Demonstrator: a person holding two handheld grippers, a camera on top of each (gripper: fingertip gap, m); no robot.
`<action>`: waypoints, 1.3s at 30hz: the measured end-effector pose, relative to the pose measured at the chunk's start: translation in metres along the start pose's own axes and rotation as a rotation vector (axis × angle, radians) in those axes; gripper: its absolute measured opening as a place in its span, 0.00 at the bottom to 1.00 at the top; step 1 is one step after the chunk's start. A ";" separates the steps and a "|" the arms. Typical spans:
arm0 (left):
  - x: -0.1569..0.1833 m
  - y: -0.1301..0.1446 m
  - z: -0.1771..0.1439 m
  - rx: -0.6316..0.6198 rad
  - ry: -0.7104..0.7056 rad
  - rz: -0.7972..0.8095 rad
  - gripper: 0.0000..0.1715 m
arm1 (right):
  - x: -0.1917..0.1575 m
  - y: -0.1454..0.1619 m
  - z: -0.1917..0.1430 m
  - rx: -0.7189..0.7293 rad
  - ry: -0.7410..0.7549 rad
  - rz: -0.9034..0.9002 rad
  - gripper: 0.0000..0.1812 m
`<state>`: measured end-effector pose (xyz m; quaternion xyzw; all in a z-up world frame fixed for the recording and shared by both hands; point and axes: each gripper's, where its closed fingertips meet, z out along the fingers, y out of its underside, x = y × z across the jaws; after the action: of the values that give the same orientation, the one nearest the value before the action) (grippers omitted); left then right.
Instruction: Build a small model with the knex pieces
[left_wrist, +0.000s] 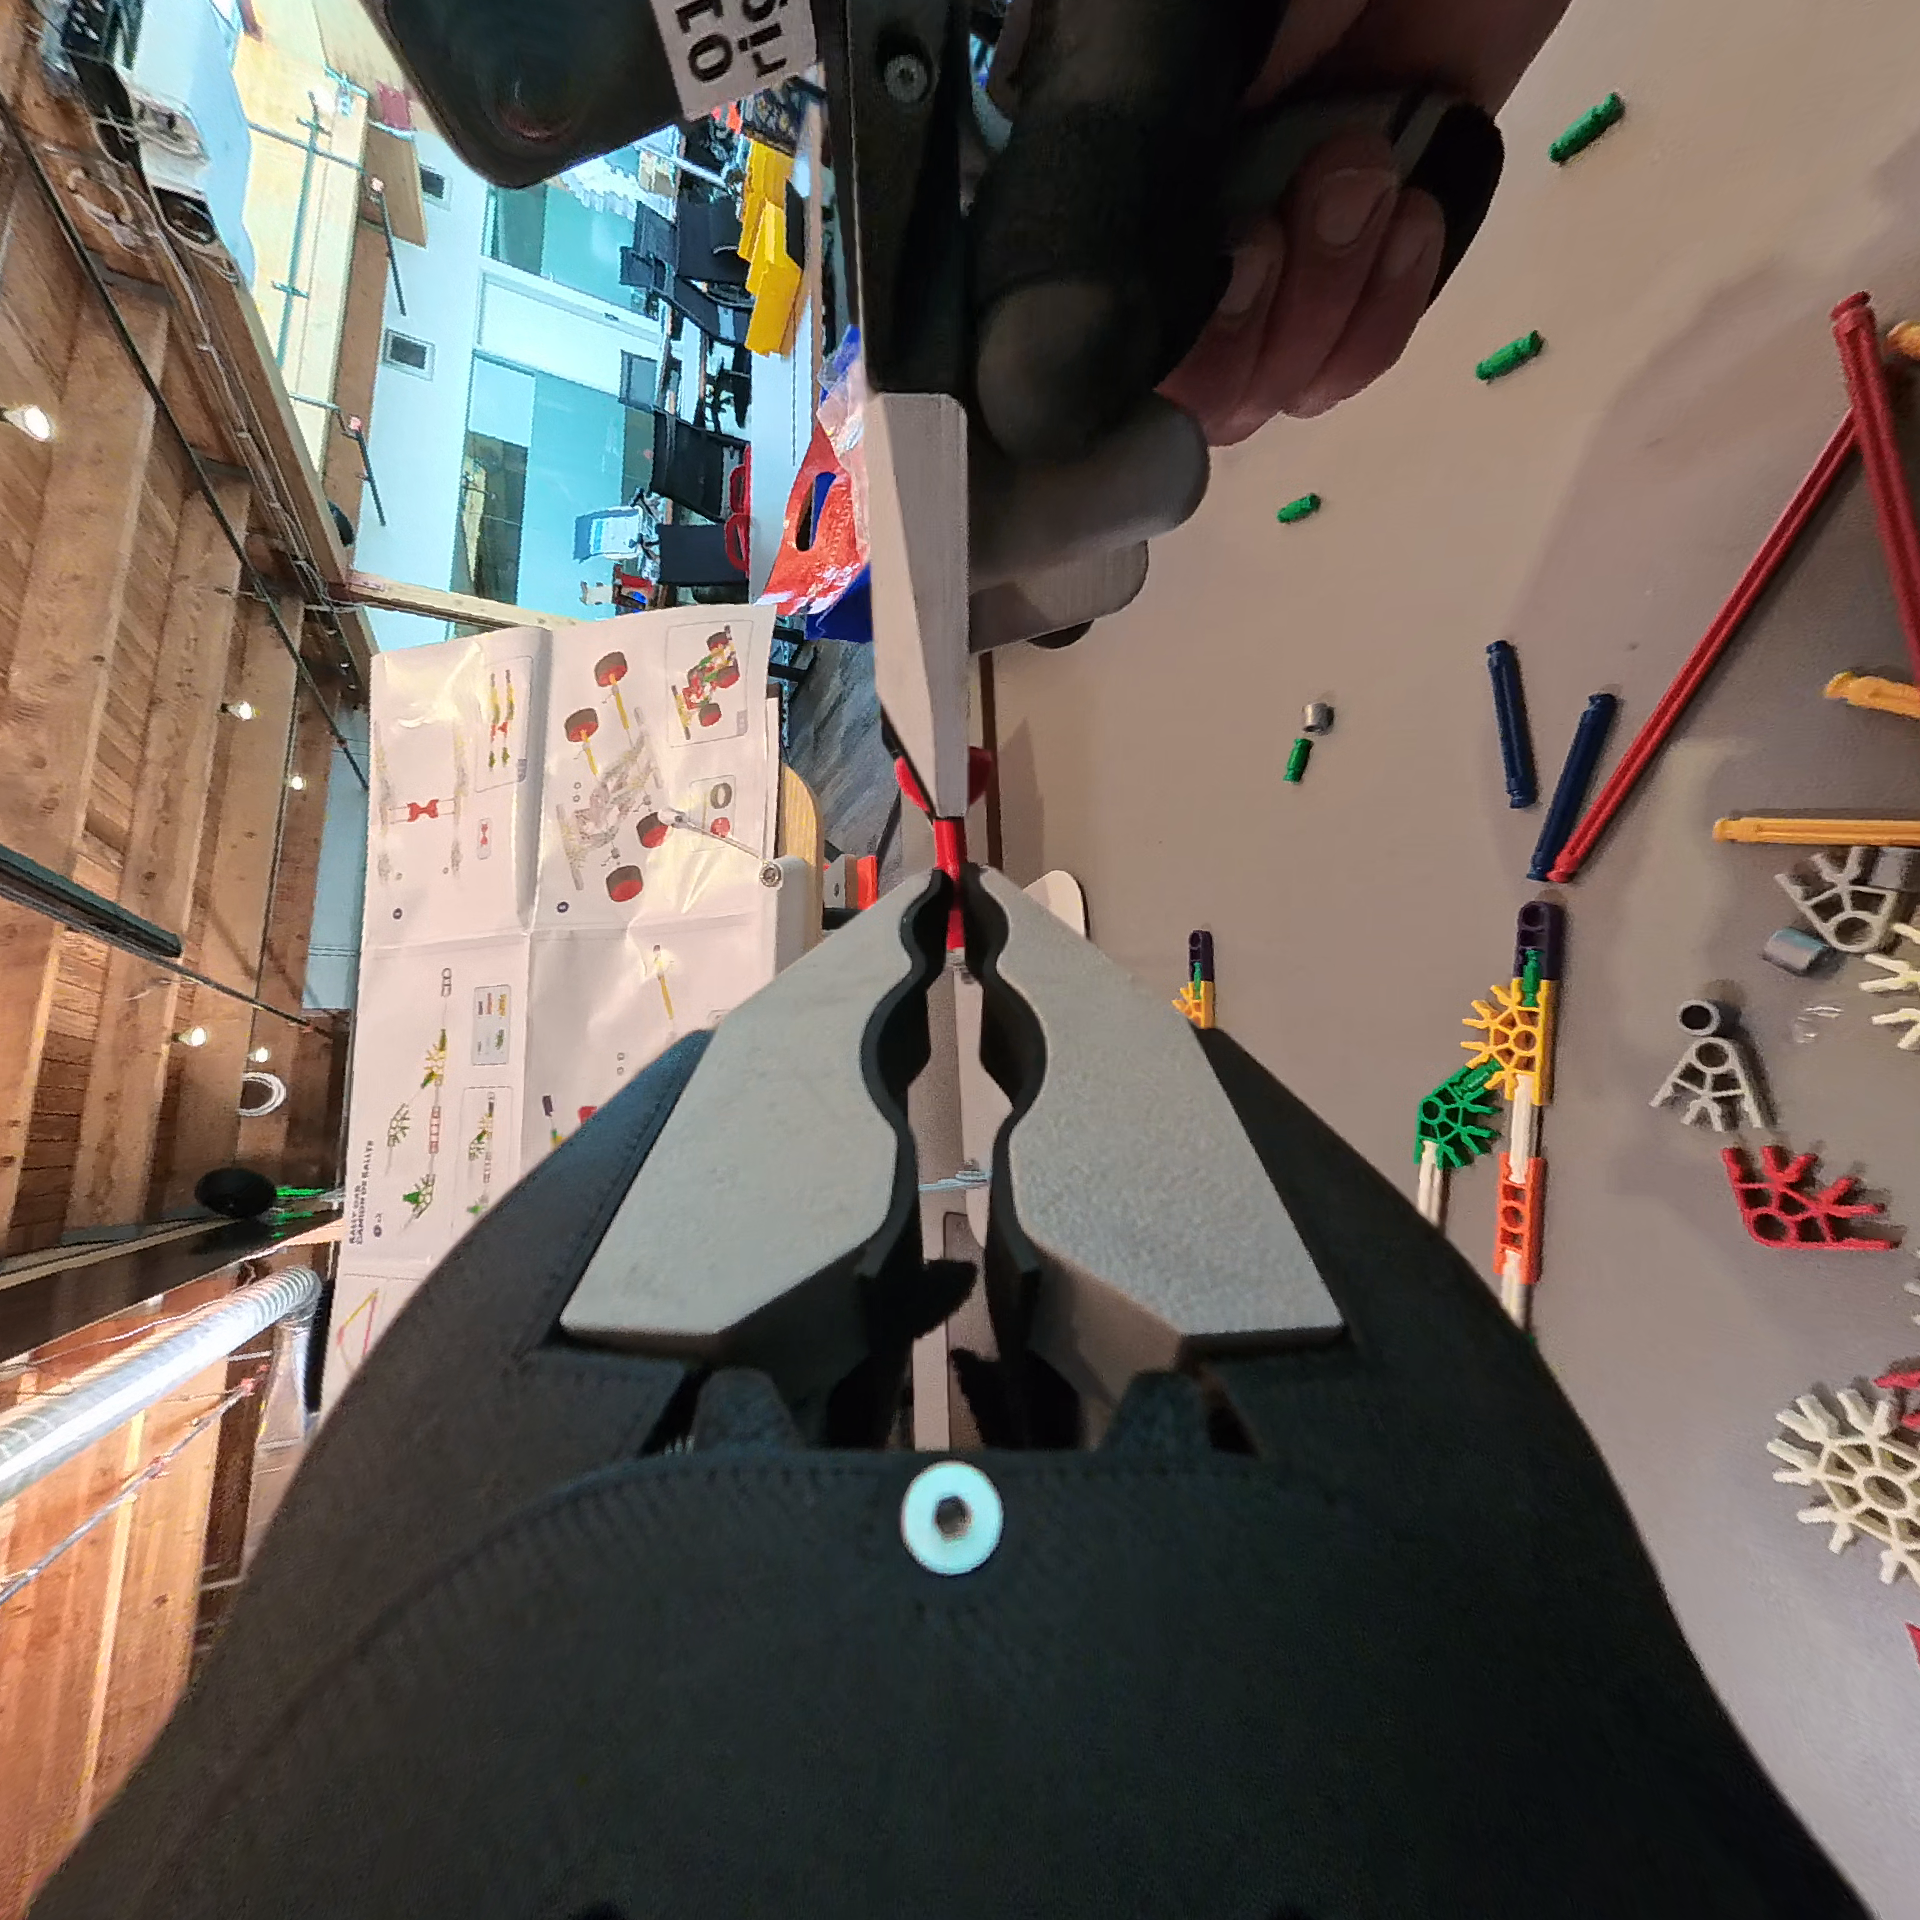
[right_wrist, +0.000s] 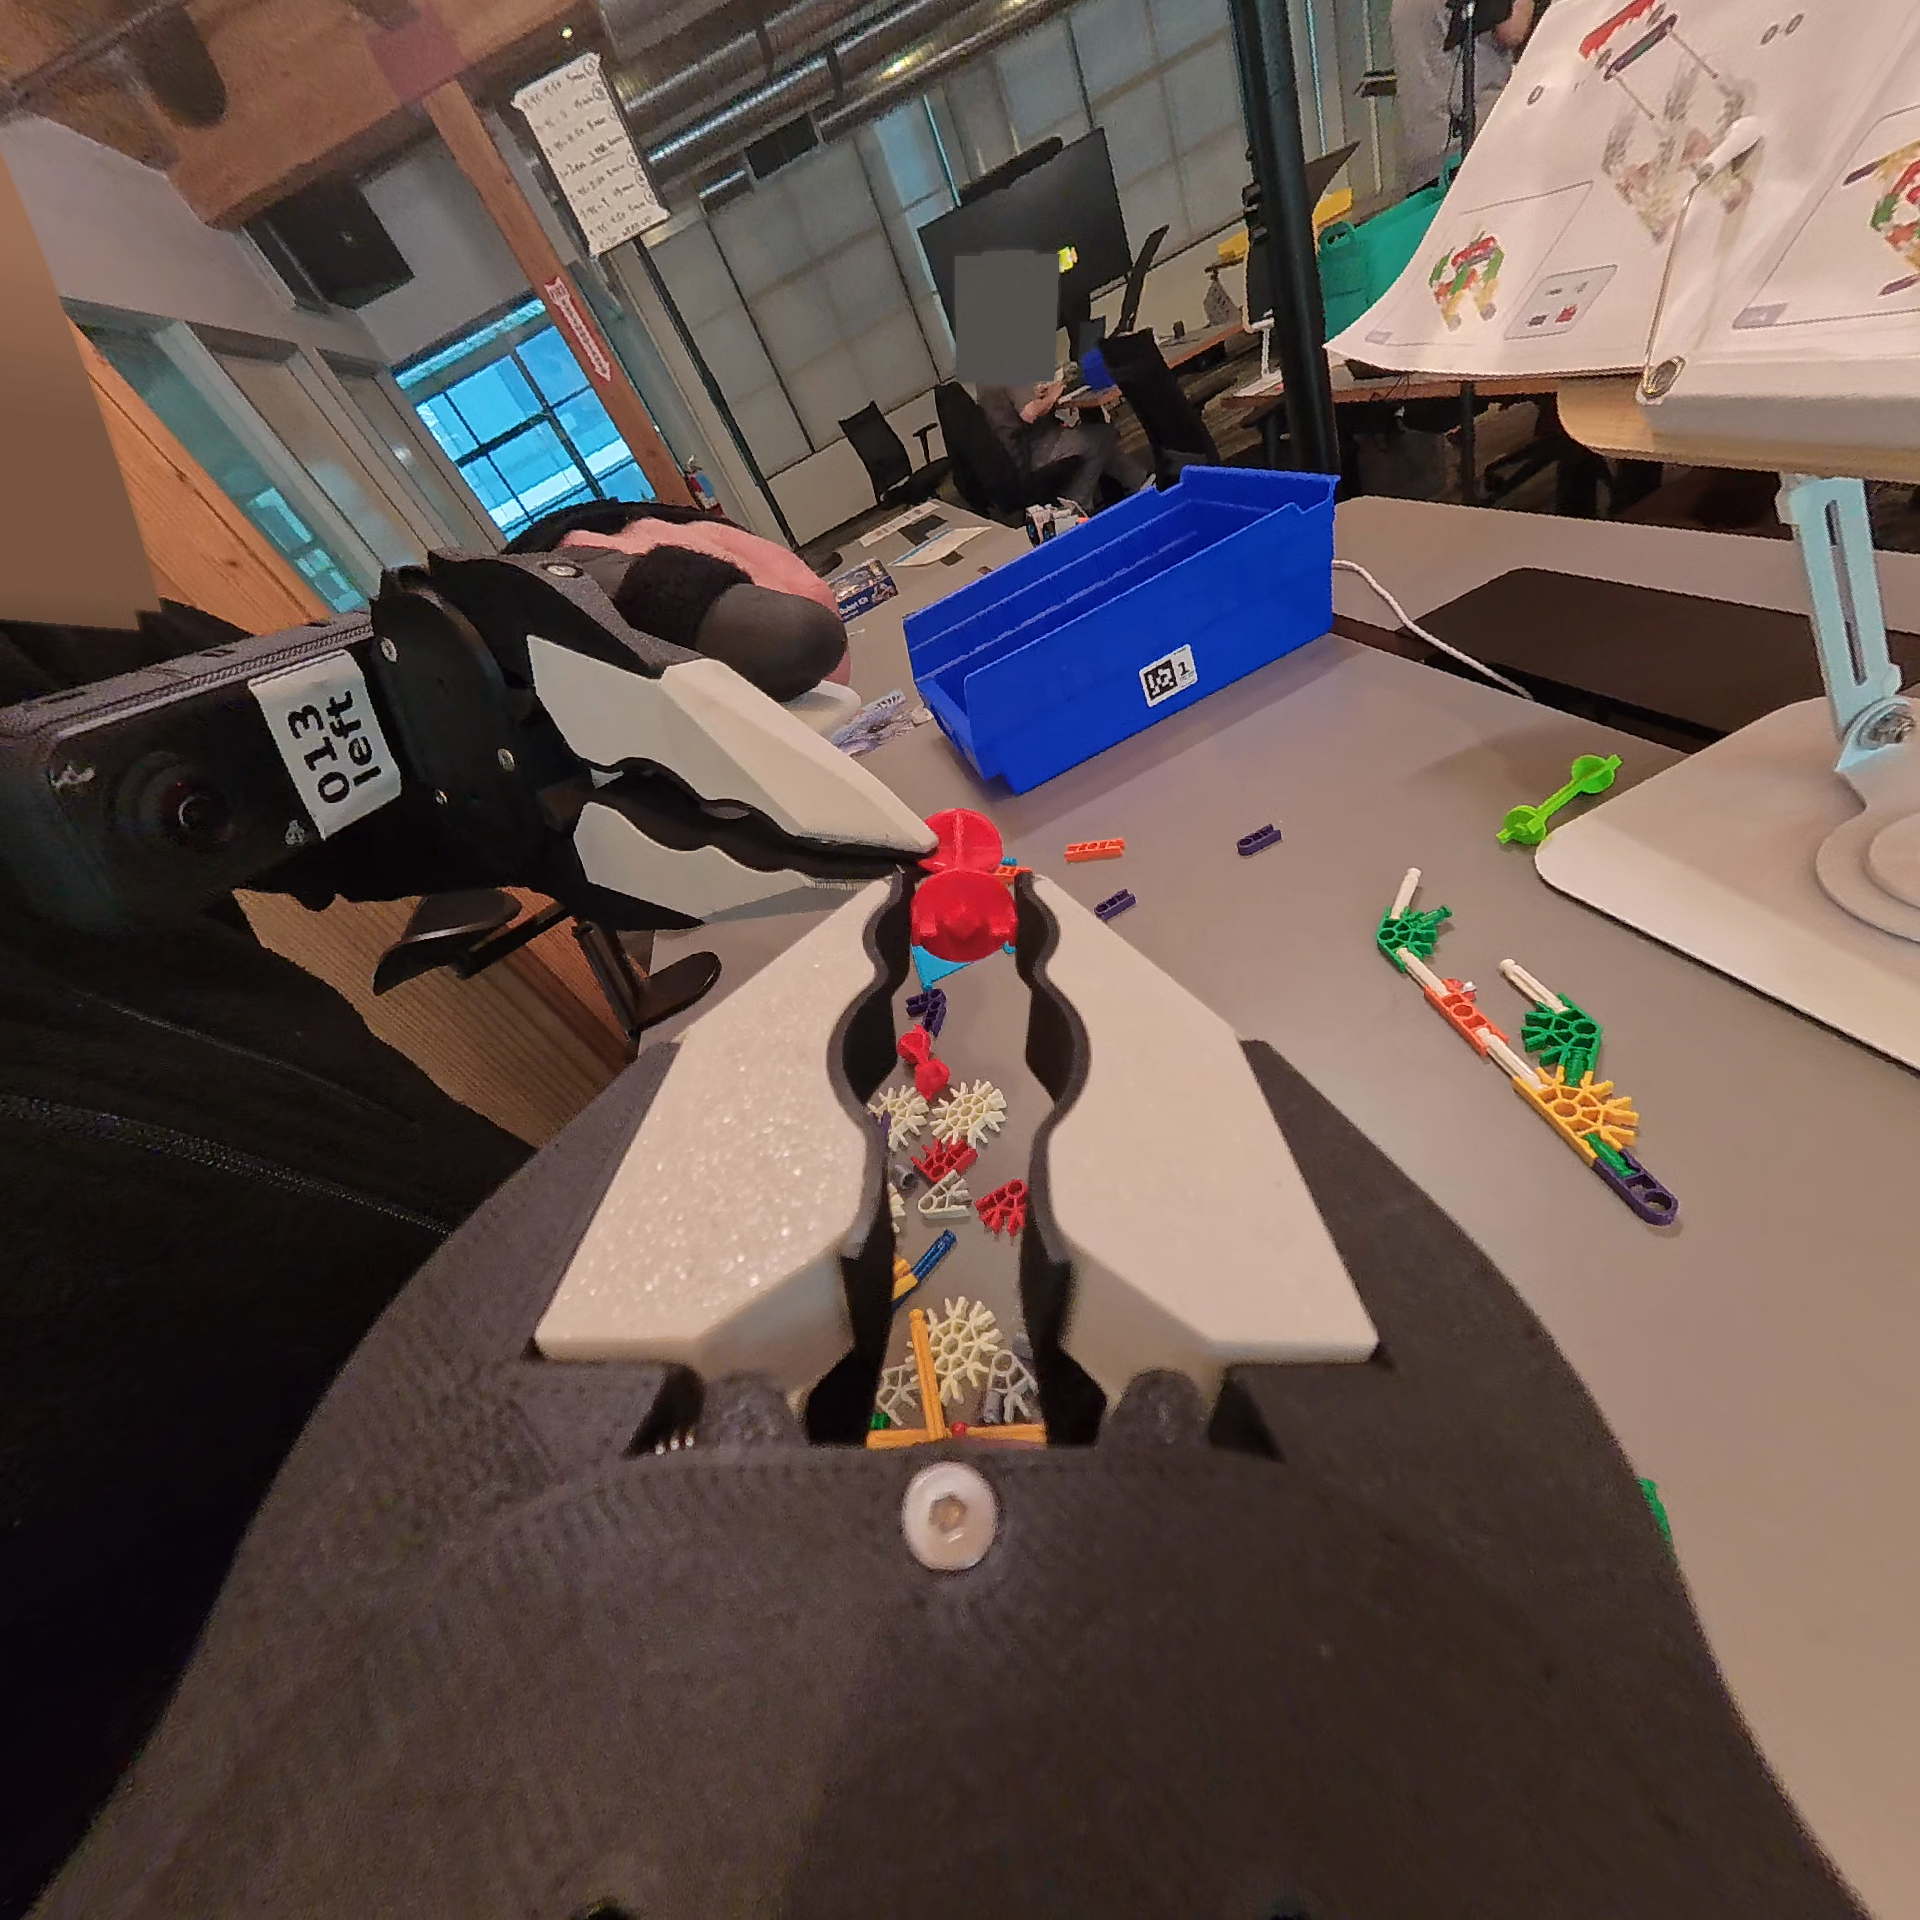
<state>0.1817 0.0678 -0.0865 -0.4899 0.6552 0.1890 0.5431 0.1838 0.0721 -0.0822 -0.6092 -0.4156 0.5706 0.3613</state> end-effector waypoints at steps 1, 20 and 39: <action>0.002 0.001 0.001 -0.001 0.007 -0.003 0.00 | 0.001 0.002 0.000 -0.002 0.001 0.001 0.09; 0.099 0.201 0.095 -0.303 0.491 -0.565 0.14 | 0.059 0.060 -0.019 -0.083 0.195 0.034 0.10; 0.129 0.146 0.118 -0.347 0.578 -0.746 0.03 | 0.079 0.074 -0.038 -0.049 0.269 0.047 0.10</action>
<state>0.1291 0.1691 -0.2842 -0.8063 0.5179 -0.0554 0.2803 0.2291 0.1168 -0.1773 -0.6986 -0.3626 0.4817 0.3853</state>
